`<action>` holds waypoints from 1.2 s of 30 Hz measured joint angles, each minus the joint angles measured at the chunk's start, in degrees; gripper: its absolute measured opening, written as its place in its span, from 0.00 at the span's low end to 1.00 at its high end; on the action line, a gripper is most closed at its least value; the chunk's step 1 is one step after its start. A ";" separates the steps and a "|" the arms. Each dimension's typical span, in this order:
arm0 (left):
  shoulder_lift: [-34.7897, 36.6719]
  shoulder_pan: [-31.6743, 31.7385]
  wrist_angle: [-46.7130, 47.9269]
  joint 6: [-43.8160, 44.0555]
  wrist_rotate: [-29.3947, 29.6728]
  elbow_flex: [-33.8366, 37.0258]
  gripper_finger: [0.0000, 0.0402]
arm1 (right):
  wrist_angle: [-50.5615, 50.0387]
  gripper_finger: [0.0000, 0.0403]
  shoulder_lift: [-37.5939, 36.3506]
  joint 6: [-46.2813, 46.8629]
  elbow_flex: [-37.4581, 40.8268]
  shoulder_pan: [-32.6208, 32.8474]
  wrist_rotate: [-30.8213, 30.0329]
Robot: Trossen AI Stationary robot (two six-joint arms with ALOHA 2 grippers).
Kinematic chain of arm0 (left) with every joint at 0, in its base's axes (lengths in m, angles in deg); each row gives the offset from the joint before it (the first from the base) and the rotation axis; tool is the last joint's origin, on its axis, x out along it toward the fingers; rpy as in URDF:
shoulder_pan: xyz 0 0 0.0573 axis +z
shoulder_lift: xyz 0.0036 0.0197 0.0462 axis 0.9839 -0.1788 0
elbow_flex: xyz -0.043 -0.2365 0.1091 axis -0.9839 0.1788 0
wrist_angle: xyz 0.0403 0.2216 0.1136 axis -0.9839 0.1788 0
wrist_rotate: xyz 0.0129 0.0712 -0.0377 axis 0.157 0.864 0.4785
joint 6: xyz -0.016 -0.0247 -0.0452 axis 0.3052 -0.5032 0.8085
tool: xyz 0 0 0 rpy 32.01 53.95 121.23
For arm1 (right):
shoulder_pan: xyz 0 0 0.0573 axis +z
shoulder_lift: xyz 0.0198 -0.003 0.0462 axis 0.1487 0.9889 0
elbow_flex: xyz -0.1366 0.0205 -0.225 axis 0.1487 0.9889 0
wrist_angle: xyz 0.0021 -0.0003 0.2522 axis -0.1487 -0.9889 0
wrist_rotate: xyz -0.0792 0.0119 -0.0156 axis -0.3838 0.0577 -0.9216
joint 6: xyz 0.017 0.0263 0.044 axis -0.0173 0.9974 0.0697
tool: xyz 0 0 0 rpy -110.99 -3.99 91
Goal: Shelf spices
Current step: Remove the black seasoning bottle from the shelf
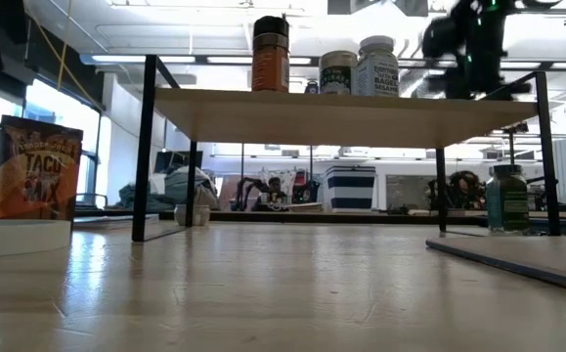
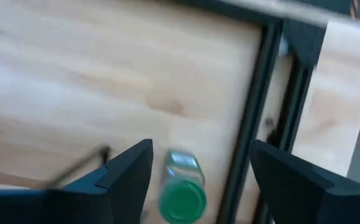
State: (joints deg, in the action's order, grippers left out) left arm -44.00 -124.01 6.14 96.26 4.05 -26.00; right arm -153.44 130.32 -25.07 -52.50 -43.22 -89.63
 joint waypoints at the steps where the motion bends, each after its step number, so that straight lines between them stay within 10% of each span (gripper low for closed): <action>1: 0.00 0.00 -0.13 0.00 0.41 0.00 0.78 | -0.07 0.65 0.01 -0.70 -2.14 0.00 0.76; 15: 4.78 2.15 -17.28 -11.98 14.56 -1.36 0.78 | -4.58 0.65 0.00 1.18 -23.75 15.81 21.61; 24: 2.53 15.82 -17.53 -39.26 10.27 -13.22 0.78 | -0.29 0.65 0.07 8.47 -24.75 39.06 6.25; 36: -6.78 29.95 -25.28 -79.25 -5.81 -18.47 0.78 | -2.37 0.65 1.01 9.87 -24.62 51.08 -4.30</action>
State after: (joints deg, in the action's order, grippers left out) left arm -50.78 -94.06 -19.14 17.01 -1.76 -44.46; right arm -155.81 131.32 -15.20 -77.12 7.87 -93.92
